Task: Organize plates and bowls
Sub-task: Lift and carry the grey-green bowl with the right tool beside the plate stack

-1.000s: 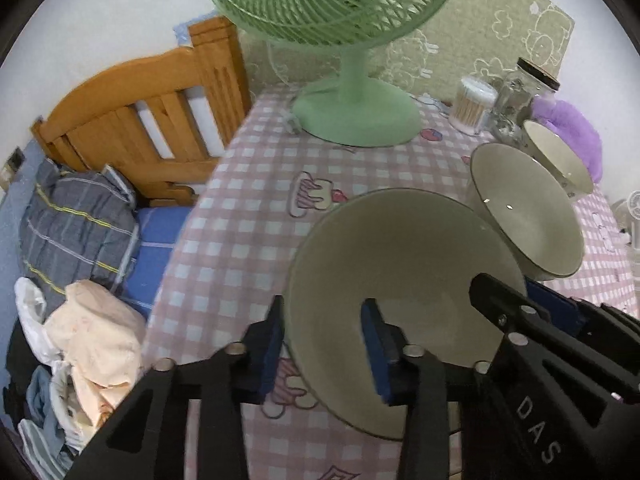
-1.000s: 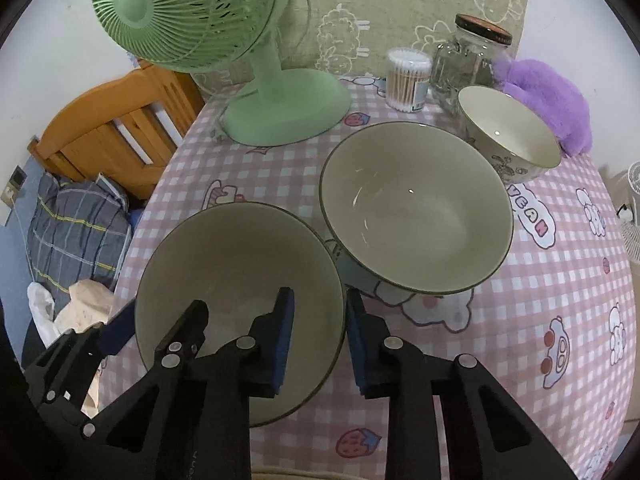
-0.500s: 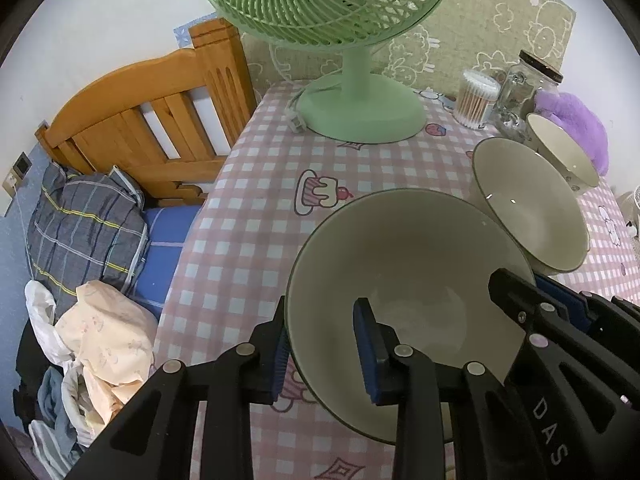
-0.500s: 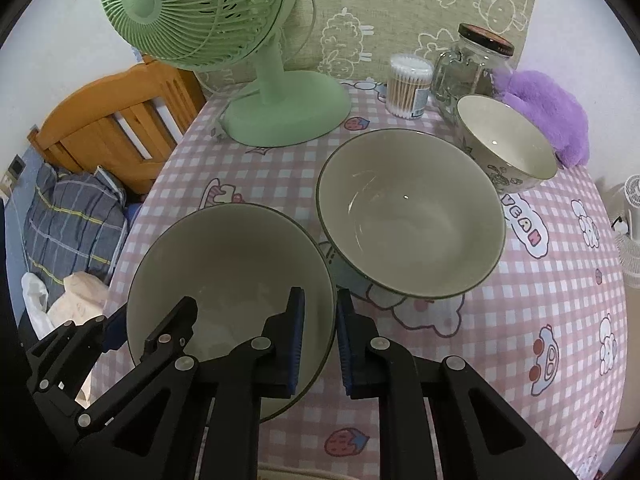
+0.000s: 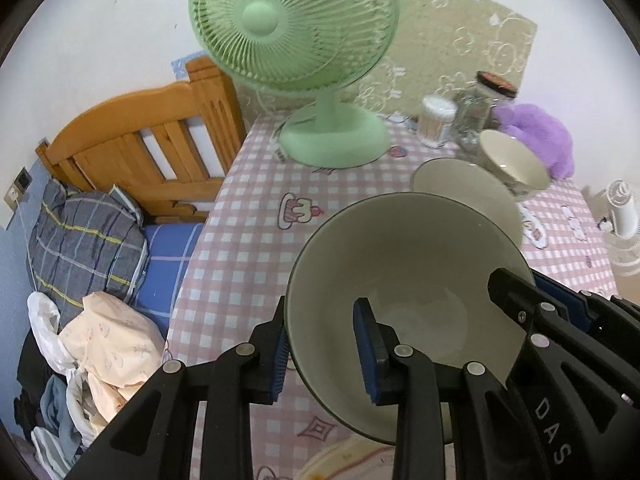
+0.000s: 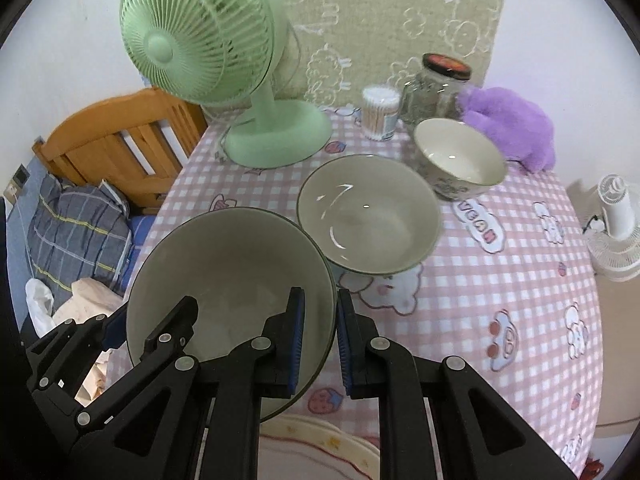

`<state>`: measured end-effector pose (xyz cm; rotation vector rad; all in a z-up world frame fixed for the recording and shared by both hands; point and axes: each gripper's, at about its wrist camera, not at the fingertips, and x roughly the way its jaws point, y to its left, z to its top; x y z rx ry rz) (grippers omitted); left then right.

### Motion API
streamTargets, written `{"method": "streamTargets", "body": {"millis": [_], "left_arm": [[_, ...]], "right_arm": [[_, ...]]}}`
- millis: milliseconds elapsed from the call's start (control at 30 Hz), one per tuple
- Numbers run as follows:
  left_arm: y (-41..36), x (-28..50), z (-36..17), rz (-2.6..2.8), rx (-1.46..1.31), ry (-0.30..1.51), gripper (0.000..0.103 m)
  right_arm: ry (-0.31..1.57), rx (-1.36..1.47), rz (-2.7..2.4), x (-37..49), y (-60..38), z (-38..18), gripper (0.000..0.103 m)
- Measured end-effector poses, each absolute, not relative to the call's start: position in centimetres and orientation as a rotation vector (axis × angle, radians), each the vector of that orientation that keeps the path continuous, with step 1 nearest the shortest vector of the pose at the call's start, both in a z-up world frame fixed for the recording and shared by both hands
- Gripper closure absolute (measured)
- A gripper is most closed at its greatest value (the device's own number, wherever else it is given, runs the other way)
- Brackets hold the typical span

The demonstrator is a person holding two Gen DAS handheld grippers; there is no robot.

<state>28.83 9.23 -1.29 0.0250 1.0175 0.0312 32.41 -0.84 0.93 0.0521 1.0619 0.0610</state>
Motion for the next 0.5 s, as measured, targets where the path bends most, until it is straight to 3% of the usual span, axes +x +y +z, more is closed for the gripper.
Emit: {"method": "streamTargets", "body": {"millis": [500], "left_arm": [[2.4,22.7,2.3,-0.021,0.077,0.965,0.074]], "right_arm": [[1.011,0.095,0.013,25.1,-7.6,4.9,0.084]]}}
